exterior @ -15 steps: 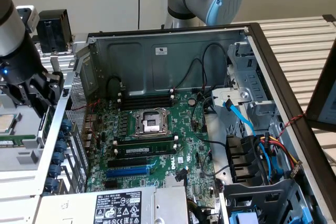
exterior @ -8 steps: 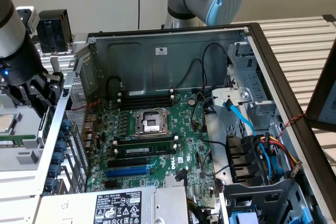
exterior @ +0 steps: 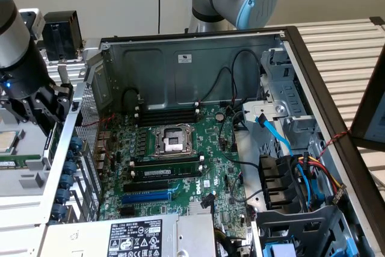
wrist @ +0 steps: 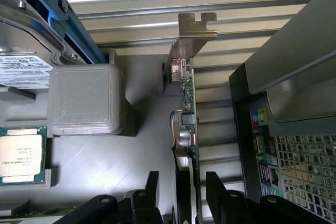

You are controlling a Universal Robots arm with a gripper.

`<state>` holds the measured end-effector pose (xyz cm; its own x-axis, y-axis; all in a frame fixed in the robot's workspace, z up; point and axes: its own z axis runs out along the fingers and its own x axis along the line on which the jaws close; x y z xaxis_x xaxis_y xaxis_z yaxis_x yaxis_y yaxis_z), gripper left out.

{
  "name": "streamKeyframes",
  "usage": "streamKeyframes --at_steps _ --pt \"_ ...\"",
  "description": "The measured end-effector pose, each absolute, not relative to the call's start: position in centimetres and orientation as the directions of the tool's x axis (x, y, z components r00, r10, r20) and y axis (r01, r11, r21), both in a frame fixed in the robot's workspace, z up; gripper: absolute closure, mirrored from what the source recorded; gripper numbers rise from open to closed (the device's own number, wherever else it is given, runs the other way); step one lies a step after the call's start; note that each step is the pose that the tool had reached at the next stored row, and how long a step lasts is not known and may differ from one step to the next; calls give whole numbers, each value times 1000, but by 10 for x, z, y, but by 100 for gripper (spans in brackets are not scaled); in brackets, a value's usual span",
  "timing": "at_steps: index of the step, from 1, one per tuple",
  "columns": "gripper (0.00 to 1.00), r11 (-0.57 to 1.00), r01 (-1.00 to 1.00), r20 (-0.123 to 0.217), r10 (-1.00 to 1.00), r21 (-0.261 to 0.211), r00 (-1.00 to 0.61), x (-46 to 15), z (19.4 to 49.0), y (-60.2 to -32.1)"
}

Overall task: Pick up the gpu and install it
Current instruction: 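Pick up the gpu and move the gpu toward the slot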

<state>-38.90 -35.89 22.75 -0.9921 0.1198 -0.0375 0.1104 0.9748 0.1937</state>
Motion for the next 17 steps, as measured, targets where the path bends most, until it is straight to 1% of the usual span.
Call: streamKeyframes --at_steps 7,8,9,10,12,17 --pt "52 975 110 -37 120 193 -992 -388 224 -359" --pt "54 975 110 -37 120 194 -992 -388 224 -358" --pt "60 975 110 -37 120 193 -992 -388 224 -358" --pt "60 975 111 -37 120 193 -992 -388 224 -358" --pt "72 975 111 -37 120 193 -992 -388 224 -358" --pt "73 975 110 -37 120 194 -992 -388 233 -358"
